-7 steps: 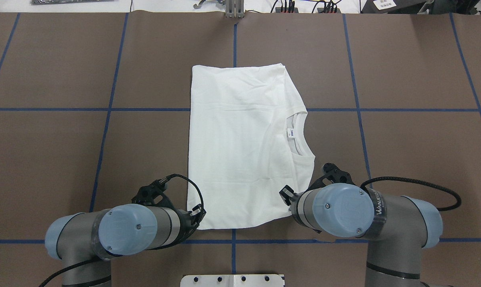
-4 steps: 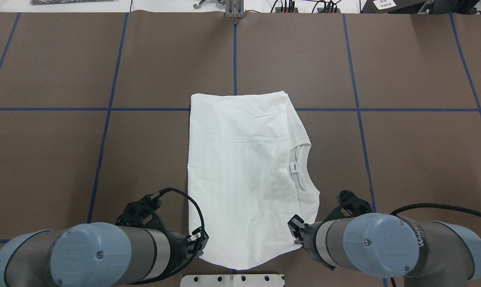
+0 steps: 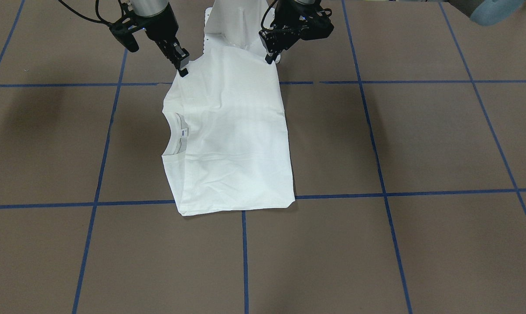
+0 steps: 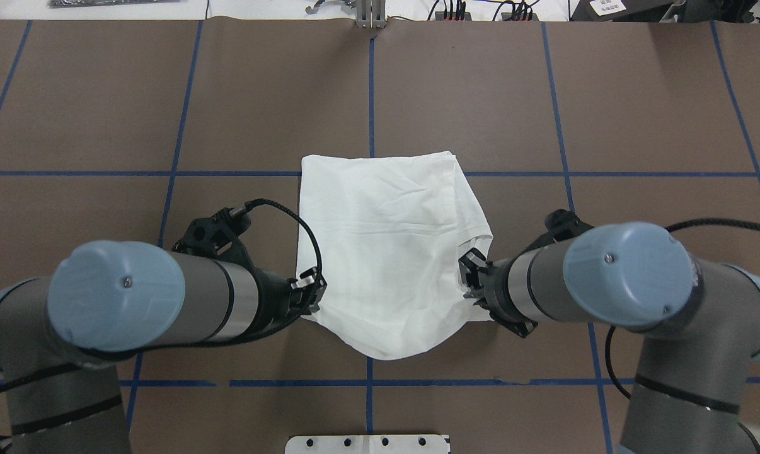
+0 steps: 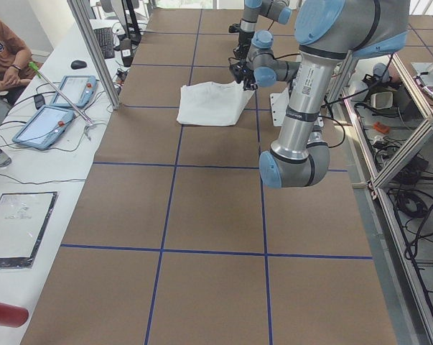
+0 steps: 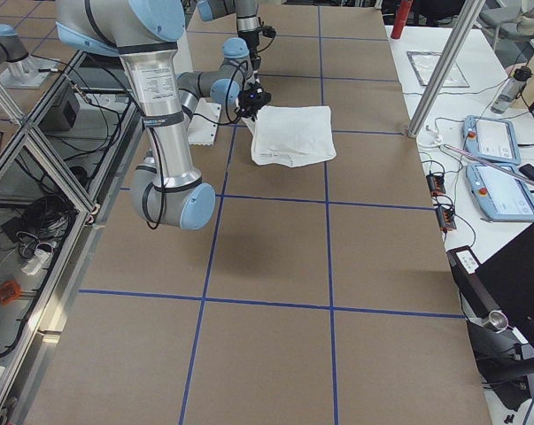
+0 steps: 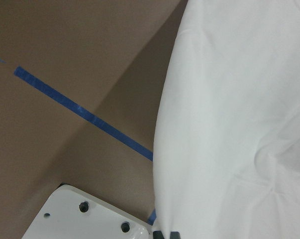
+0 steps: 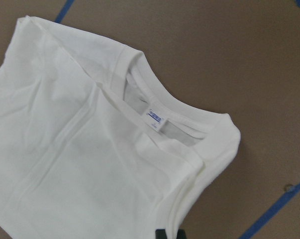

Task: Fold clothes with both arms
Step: 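Lift the near edge with both grippers and fold it over toward the far edge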

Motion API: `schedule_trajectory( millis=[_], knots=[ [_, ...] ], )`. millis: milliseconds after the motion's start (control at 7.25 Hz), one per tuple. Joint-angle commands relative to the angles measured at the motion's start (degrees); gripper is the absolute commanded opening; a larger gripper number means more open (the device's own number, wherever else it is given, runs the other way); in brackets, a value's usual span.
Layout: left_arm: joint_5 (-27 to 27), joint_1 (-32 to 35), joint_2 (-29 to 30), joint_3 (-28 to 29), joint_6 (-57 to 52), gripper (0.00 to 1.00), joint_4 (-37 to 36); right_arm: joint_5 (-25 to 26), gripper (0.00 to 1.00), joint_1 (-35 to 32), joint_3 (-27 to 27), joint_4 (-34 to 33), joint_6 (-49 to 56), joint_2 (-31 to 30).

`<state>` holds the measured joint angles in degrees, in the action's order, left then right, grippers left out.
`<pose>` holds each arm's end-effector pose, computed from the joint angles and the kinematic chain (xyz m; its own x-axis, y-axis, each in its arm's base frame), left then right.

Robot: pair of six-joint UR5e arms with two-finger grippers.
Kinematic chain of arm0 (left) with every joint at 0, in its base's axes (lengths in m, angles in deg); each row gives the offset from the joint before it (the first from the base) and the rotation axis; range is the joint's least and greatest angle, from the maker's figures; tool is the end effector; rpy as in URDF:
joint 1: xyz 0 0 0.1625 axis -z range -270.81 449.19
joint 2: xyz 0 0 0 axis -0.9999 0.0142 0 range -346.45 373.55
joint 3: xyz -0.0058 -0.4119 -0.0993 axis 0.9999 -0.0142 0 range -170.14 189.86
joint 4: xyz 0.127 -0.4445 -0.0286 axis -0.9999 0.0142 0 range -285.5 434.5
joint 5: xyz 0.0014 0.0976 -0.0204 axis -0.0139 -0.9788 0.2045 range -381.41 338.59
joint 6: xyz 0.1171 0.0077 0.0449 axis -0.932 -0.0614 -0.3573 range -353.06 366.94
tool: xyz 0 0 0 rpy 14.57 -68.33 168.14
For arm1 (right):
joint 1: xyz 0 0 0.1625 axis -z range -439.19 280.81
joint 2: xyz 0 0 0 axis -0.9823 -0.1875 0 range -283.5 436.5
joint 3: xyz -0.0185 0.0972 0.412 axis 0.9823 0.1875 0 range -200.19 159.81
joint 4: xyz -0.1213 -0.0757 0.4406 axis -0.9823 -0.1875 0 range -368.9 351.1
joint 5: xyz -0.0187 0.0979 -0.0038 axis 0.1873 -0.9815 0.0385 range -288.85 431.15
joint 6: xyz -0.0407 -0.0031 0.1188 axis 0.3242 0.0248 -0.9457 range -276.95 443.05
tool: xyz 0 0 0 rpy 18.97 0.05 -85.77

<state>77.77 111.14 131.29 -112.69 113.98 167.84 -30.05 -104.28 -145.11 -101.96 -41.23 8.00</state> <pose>0.4886 -0.3191 0.1181 0.3246 -0.4428 -0.8358 0.3469 0.8778 -0.3303 -0.4602 -0.3356 0.1806 0.2919 0.7467 0.5977 -0.5314 0.6462 -0.5477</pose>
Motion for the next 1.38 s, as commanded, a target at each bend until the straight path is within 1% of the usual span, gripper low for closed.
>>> schedule_trajectory(
  millis=[0,138,276,414,551,827,965,1103,1241],
  knots=[
    [1.63,7.63,4.15,10.69,-7.09,0.00,4.27,-4.96,0.00,-9.43,11.67,-0.81,9.97,7.67],
    [1.63,9.31,4.51,16.92,-7.98,0.00,11.27,-5.41,0.00,-11.81,17.37,-0.80,14.72,10.12],
    [1.71,11.25,6.52,22.99,-8.85,0.00,15.51,-6.02,0.00,-12.96,23.52,-0.71,17.20,13.63],
    [1.63,12.48,8.54,27.58,-10.26,0.00,17.29,-6.55,0.00,-14.28,28.37,-0.63,20.27,16.01],
    [1.63,13.37,8.73,30.32,-10.97,0.00,20.27,-8.38,0.00,-15.60,33.12,-0.45,23.69,18.47],
    [1.54,15.04,8.73,31.92,-12.28,0.00,21.18,-12.17,0.00,-18.67,43.75,10.66,25.92,20.86],
    [1.54,15.65,8.82,32.97,-13.25,0.00,21.27,-12.27,0.00,-19.12,49.02,11.58,27.23,24.70],
    [1.37,15.92,8.82,36.03,-13.26,0.15,25.18,-12.27,0.15,-19.13,52.99,12.55,28.11,26.48],
    [1.36,16.88,8.82,39.19,-14.56,0.72,28.79,-12.27,0.99,-19.73,54.94,15.78,29.86,26.49]
  ],
)
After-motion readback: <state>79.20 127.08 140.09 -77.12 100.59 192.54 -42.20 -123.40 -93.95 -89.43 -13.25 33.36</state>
